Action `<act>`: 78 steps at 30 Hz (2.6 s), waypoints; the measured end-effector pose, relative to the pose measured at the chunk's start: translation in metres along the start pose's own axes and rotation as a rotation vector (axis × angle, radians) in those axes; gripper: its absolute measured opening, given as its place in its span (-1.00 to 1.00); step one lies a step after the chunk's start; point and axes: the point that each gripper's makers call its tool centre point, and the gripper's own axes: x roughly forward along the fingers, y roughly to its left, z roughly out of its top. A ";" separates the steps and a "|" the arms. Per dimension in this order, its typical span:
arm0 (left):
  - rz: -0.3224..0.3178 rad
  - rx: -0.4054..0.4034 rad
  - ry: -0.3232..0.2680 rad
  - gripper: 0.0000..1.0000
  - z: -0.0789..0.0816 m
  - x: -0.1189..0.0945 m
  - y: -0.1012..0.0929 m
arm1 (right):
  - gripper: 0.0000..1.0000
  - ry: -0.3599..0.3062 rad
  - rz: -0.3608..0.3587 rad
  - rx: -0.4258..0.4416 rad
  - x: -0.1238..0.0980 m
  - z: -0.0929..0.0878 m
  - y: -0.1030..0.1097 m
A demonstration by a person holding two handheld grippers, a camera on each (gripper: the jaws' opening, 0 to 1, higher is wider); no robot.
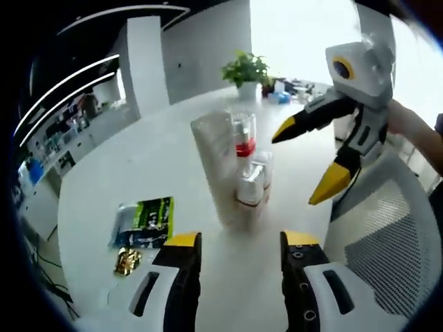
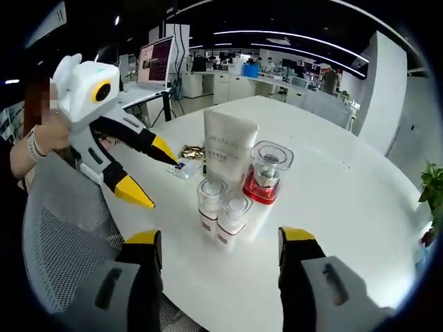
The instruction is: Arrange the skincare products in the storage area until every visible bottle or jar stands upright without overlapping.
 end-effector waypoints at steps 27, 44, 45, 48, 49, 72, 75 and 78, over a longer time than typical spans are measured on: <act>0.071 -0.107 0.002 0.69 0.000 -0.051 0.004 | 0.98 -0.029 0.049 -0.029 -0.021 0.016 0.016; 0.074 -0.114 0.046 0.94 -0.007 -0.060 0.015 | 0.99 -0.036 0.105 -0.001 -0.019 0.030 0.017; 0.067 -0.115 0.044 0.94 -0.006 -0.060 0.016 | 0.99 -0.032 0.103 0.000 -0.017 0.029 0.015; 0.053 -0.110 0.043 0.94 -0.005 -0.058 0.021 | 0.99 -0.026 0.104 0.002 -0.016 0.030 0.014; 0.054 -0.105 0.041 0.94 -0.004 -0.058 0.023 | 0.99 -0.024 0.106 0.002 -0.016 0.031 0.014; -0.071 -0.089 -0.012 0.94 0.003 -0.052 0.086 | 0.64 -0.040 0.162 0.005 -0.013 0.127 -0.020; -0.087 -0.106 -0.018 0.94 0.001 -0.050 0.090 | 0.55 -0.002 0.187 -0.006 -0.003 0.133 -0.023; -0.094 -0.116 -0.010 0.94 -0.004 -0.044 0.095 | 0.42 0.027 0.206 -0.019 0.009 0.140 -0.026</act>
